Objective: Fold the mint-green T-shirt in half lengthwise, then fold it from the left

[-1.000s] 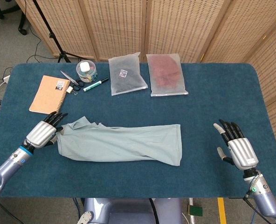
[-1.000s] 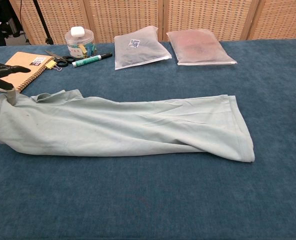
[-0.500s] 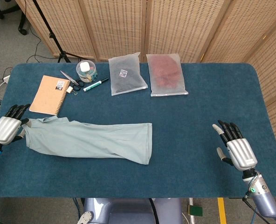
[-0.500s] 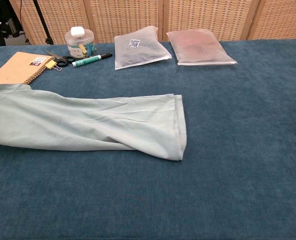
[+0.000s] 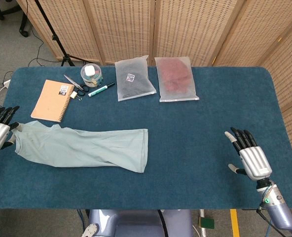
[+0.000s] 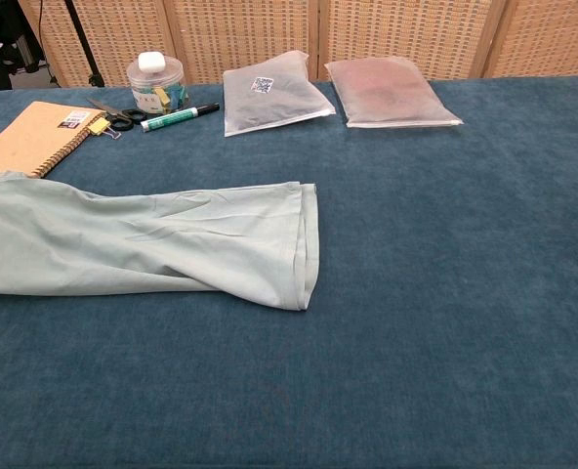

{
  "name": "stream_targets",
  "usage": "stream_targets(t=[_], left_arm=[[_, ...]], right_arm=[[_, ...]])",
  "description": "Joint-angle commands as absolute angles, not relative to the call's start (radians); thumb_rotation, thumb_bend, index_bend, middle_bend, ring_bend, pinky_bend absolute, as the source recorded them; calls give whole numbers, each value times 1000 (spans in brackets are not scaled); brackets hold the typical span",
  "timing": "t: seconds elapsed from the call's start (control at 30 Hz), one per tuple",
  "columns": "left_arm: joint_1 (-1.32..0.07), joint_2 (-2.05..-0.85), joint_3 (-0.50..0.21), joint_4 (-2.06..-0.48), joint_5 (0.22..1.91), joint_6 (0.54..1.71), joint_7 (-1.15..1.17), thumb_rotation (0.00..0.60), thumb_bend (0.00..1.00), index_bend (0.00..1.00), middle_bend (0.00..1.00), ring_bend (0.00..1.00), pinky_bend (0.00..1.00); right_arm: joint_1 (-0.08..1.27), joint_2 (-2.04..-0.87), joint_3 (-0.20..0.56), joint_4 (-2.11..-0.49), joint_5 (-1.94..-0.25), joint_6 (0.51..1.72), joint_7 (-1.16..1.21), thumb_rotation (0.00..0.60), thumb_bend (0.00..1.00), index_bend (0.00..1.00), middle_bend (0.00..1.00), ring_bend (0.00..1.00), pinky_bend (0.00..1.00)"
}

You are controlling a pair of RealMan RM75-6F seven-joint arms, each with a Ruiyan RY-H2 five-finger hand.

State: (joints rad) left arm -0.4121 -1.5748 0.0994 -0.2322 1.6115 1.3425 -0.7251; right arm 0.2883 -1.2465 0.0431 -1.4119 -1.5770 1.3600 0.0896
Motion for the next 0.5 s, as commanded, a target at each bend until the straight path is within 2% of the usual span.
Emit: stream_targets(t=[0.03, 0.23, 0.5], left_arm=[[-441, -1578, 100, -259, 1638, 1433, -670, 600, 549, 842, 0, 0, 0], [-520, -1577, 111, -357, 1694, 1531, -528, 600, 549, 842, 0, 0, 0], [-625, -1575, 123, -525, 1753, 1497, -327, 600, 549, 843, 0, 0, 0]], right_arm=[[287, -1244, 45, -1416, -1575, 1362, 91, 600, 26, 0, 0, 0, 0], [283, -1234, 47, -1427, -1576, 1369, 101, 600, 26, 0, 0, 0, 0], [280, -1222, 49, -1439, -1578, 1378, 118, 600, 28, 0, 0, 0, 0]])
